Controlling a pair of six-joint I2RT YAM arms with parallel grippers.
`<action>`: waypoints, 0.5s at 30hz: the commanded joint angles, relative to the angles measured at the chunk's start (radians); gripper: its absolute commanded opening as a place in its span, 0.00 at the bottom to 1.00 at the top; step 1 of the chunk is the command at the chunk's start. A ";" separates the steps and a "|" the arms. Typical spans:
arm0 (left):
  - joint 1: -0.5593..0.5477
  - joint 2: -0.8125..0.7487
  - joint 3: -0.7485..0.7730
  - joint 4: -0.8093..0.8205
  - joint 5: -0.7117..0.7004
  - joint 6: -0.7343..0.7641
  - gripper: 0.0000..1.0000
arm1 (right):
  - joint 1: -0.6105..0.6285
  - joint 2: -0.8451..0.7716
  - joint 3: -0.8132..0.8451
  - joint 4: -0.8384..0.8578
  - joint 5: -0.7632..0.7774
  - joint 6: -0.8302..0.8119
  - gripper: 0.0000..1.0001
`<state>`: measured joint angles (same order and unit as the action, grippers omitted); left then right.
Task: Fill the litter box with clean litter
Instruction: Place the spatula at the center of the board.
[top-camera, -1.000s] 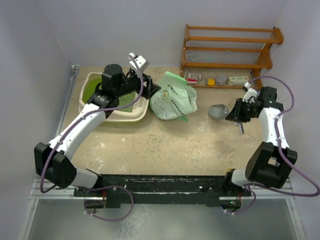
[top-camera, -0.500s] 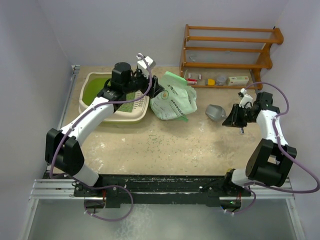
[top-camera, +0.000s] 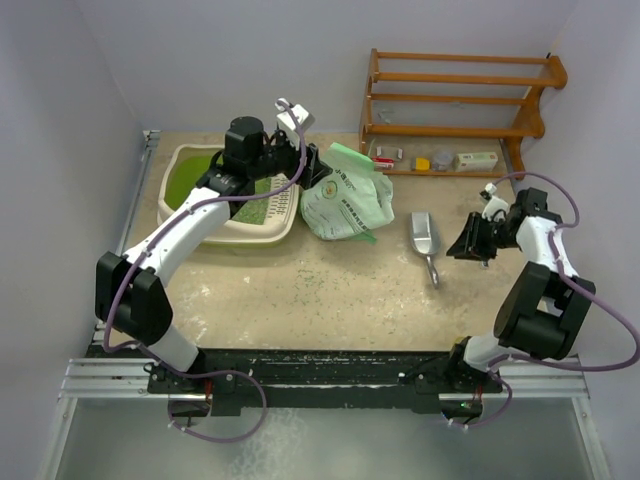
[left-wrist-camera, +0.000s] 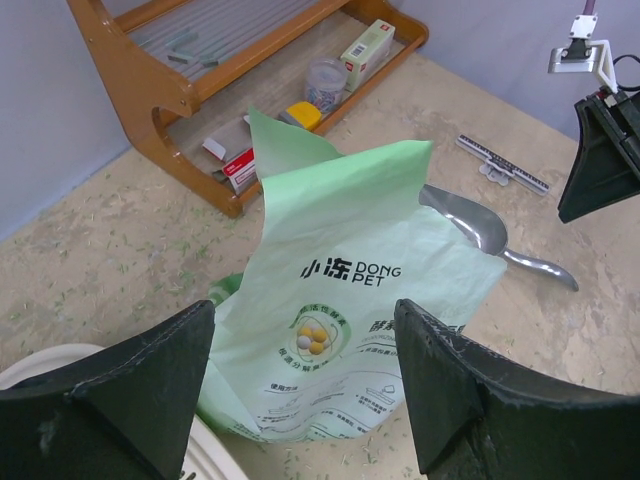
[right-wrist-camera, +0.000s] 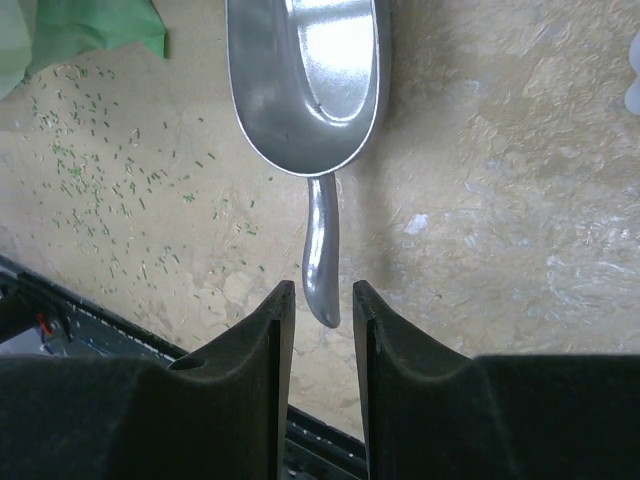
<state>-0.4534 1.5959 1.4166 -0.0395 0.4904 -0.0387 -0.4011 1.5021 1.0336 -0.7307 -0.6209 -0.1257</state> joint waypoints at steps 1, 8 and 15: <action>0.004 -0.002 0.024 0.040 0.032 0.014 0.70 | -0.008 -0.038 0.011 -0.014 -0.024 -0.015 0.32; 0.005 0.002 0.013 0.038 0.036 0.036 0.73 | -0.009 -0.089 0.022 -0.029 -0.016 -0.058 0.36; 0.014 0.038 0.040 0.058 0.023 0.062 0.78 | -0.008 -0.208 0.066 -0.005 -0.005 -0.107 0.48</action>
<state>-0.4519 1.6066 1.4166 -0.0368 0.5018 -0.0093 -0.4072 1.3674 1.0367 -0.7387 -0.6147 -0.1787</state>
